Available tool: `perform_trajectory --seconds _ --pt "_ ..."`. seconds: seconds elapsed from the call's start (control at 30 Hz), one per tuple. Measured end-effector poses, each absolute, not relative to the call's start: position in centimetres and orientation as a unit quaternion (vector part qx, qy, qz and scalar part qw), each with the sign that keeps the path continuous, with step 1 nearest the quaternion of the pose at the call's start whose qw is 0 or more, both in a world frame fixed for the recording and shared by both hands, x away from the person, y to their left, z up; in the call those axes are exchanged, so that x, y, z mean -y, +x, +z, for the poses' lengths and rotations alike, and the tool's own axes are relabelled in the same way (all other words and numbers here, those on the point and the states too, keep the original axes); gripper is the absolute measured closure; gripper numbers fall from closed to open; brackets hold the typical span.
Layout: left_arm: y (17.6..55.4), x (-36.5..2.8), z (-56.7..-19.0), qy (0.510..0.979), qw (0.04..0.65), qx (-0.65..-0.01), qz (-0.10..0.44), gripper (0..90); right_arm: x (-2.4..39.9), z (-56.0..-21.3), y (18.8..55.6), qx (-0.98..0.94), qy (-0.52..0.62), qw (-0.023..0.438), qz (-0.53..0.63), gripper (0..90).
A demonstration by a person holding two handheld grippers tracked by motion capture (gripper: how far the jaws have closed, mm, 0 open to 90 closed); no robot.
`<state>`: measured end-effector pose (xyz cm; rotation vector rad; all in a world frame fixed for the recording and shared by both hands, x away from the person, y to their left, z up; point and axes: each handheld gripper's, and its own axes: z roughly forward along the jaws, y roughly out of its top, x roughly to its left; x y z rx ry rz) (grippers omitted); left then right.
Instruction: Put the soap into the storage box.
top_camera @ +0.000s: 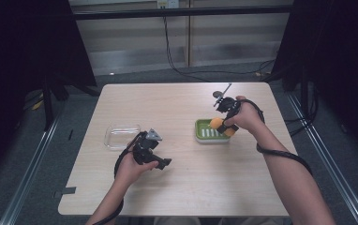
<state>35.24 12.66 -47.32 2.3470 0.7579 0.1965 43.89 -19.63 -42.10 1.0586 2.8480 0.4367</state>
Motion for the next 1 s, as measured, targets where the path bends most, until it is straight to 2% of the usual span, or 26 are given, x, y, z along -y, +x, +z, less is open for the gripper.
perform_trajectory --seconds 1.0 --pt "35.25 -12.79 -47.11 0.899 0.324 -0.284 0.080 6.2 18.83 -42.68 44.45 -0.939 0.316 0.035 0.129 50.1"
